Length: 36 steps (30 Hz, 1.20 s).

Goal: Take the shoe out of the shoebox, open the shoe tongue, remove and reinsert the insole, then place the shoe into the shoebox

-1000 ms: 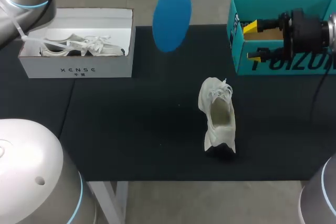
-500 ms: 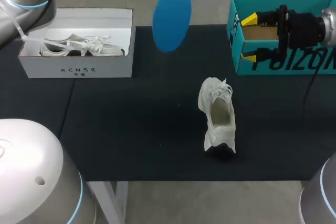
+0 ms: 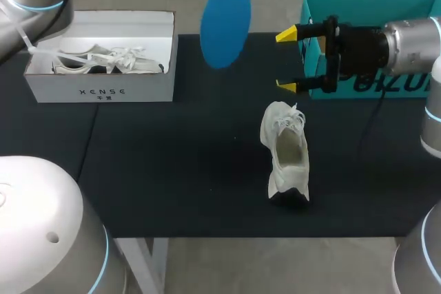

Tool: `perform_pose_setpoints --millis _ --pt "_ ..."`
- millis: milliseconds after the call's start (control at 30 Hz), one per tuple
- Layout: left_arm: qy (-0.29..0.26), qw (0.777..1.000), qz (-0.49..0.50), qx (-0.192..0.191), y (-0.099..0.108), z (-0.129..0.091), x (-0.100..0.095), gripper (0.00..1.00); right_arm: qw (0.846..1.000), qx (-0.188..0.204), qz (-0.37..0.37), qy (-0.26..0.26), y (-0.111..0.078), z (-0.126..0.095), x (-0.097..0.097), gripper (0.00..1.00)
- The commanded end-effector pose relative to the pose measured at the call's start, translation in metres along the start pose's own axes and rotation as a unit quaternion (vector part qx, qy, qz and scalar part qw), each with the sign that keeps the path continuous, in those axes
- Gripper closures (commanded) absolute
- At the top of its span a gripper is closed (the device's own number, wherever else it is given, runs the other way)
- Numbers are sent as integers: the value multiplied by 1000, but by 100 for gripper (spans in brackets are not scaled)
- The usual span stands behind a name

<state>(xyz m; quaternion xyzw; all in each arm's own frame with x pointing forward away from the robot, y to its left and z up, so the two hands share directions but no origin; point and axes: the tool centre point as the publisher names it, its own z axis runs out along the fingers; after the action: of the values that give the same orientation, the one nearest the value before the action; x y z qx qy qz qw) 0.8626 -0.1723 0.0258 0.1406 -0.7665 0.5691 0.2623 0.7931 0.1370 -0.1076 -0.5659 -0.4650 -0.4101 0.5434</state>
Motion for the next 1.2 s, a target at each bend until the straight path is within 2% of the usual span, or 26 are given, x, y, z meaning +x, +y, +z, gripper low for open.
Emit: perform_pose_setpoints --millis 33,67,100,1200 --pt "0 1000 0 0 0 1 -1 100 1000 -3 7 14 -8 17 -3 0" --pt "0 1000 0 0 0 1 -1 100 1000 -1 7 15 -9 18 -3 0" --pt "0 1000 0 0 0 1 -1 100 999 20 9 31 -11 19 -2 0" --pt "0 1000 0 0 0 1 -1 100 999 20 9 31 -11 19 -2 0"
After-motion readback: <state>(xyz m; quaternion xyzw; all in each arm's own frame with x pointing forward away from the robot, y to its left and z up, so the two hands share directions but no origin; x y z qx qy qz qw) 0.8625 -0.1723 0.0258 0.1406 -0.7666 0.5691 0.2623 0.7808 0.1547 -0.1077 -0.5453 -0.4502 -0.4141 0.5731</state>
